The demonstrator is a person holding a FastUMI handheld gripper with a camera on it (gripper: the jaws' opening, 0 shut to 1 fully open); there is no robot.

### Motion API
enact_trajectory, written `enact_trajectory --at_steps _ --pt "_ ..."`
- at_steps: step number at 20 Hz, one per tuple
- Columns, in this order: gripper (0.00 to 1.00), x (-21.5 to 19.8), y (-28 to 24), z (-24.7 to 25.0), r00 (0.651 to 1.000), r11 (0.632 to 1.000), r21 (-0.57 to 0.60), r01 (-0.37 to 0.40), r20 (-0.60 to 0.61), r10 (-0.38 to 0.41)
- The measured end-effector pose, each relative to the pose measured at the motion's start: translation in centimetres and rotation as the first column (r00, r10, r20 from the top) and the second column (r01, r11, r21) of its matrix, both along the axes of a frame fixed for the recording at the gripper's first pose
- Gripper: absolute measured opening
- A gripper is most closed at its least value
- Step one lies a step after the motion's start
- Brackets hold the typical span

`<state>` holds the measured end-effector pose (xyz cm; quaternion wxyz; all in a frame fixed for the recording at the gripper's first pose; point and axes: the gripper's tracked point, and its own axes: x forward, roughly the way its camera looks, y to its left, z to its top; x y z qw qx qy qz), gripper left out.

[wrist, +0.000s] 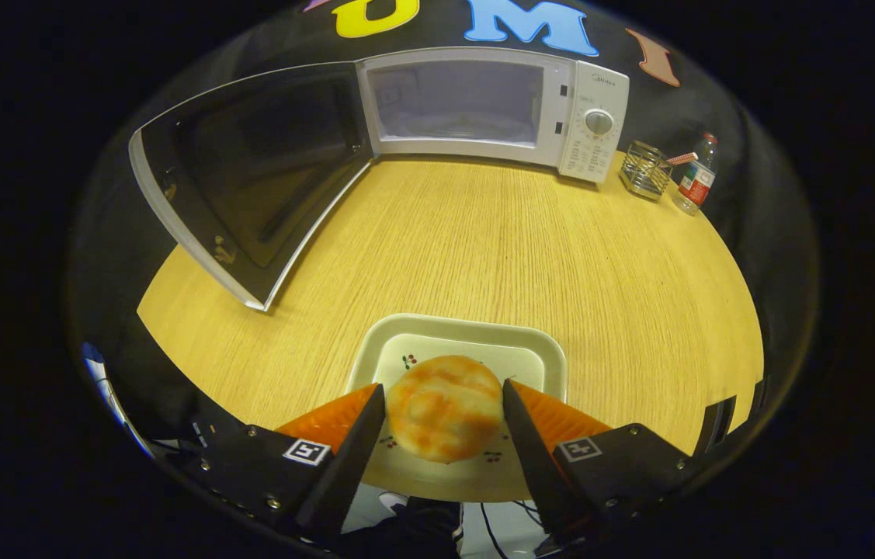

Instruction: Open the microwave, put the food inside, and close the microwave door.

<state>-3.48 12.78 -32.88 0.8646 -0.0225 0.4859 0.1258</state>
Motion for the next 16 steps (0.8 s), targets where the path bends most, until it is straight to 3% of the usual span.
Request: enact_trajectory --at_steps 3,8,16 --pt "0.75 0.0 -0.2 0.1 1.000 1.000 0.030 0.005 -0.007 -0.005" --pt "0.74 1.7 0.5 2.7 0.999 0.992 0.127 0.029 0.033 -0.033" --pt "0.74 8.7 2.9 9.7 0.973 0.943 0.332 0.040 0.202 -0.113"
